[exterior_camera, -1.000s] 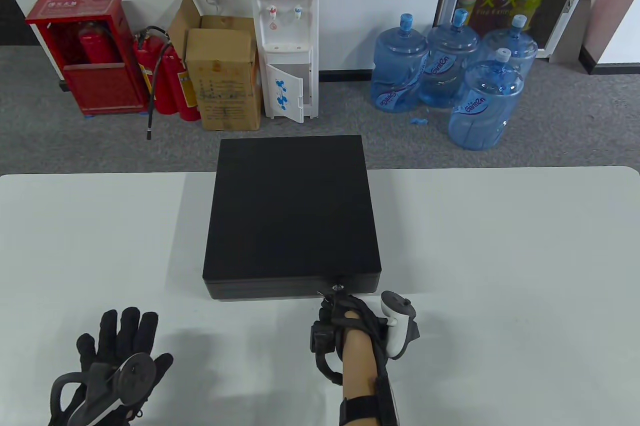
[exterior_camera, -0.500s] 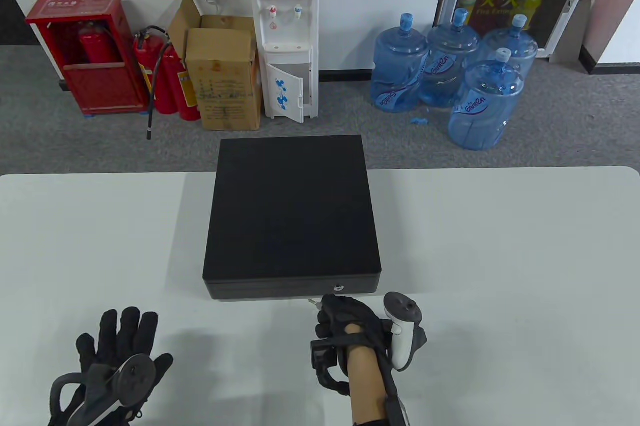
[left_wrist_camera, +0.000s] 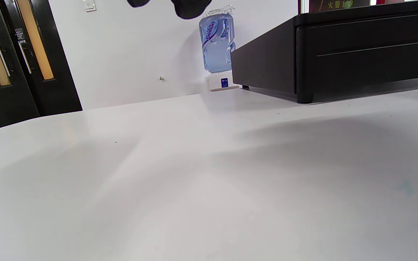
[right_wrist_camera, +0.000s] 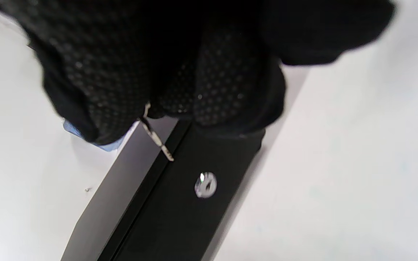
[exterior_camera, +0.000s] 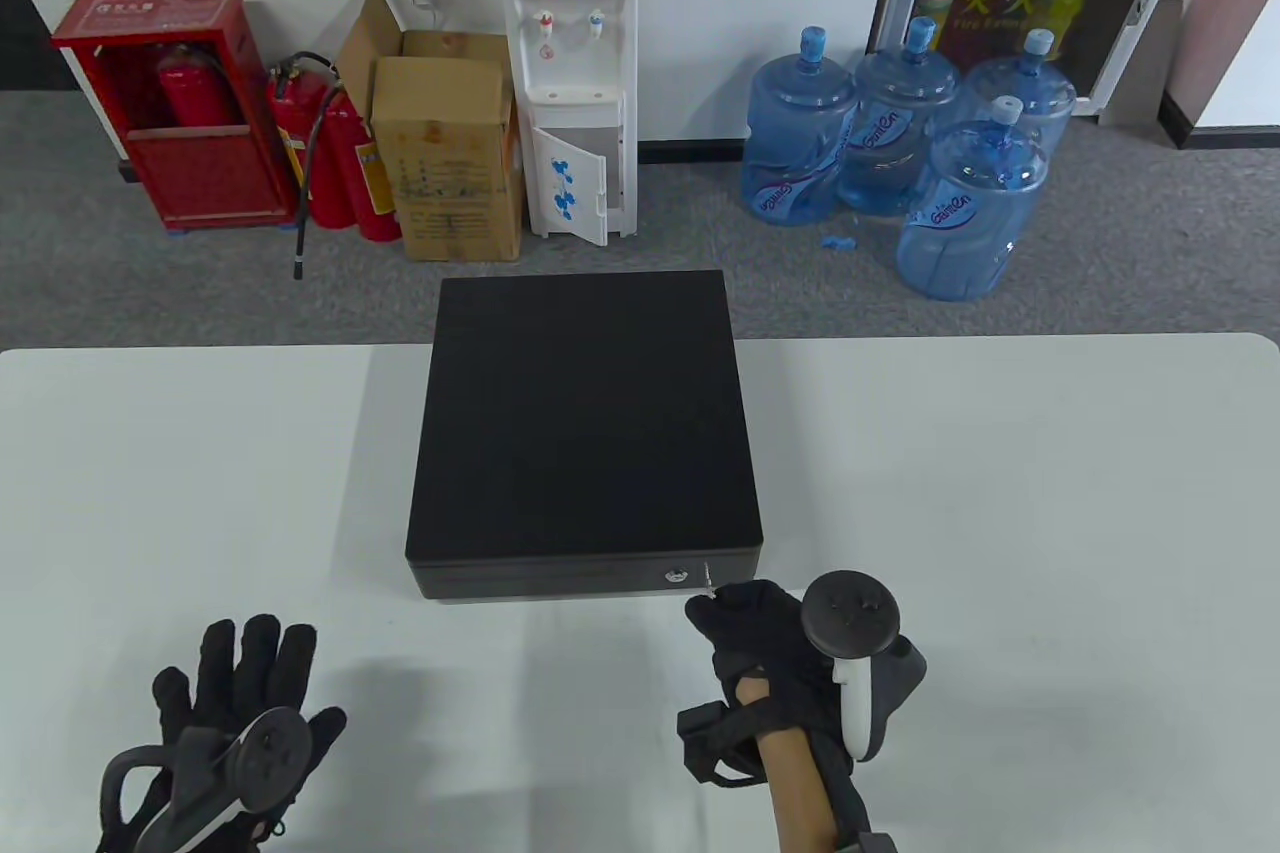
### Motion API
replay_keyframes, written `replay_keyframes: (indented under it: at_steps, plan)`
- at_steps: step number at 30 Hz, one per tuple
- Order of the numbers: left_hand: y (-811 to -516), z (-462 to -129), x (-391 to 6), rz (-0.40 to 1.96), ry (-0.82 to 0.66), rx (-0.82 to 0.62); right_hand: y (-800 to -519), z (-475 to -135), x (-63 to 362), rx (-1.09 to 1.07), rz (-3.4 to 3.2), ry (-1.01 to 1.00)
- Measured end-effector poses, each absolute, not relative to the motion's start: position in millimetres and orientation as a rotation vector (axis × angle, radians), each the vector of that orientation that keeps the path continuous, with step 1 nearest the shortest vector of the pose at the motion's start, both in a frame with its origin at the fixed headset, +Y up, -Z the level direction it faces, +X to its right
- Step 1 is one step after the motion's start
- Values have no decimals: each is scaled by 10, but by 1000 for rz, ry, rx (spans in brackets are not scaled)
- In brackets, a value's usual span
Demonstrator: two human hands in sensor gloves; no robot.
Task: Close cash drawer
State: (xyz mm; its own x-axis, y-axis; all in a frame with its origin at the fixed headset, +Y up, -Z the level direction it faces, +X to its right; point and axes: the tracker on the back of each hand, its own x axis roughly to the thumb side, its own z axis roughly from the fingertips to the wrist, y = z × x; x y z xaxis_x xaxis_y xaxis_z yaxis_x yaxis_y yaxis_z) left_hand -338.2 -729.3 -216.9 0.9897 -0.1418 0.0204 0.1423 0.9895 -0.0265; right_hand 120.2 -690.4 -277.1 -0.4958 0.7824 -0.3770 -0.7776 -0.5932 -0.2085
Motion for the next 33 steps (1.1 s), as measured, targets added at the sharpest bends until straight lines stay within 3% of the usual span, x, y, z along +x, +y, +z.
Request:
replay_keyframes:
  at_steps: [8, 21, 33]
  plan:
    - [-7293, -2167, -3380, -142, -20, -29, -6800, -2711, 1361, -574, 2241, -95]
    - [-7297, -2170, -3368, -147, -28, -23, -6709, -2624, 1661, -691, 2705, -386]
    - [-7299, -2169, -3363, -150, -29, -26, -7003, -2582, 2033, -939, 2954, -405]
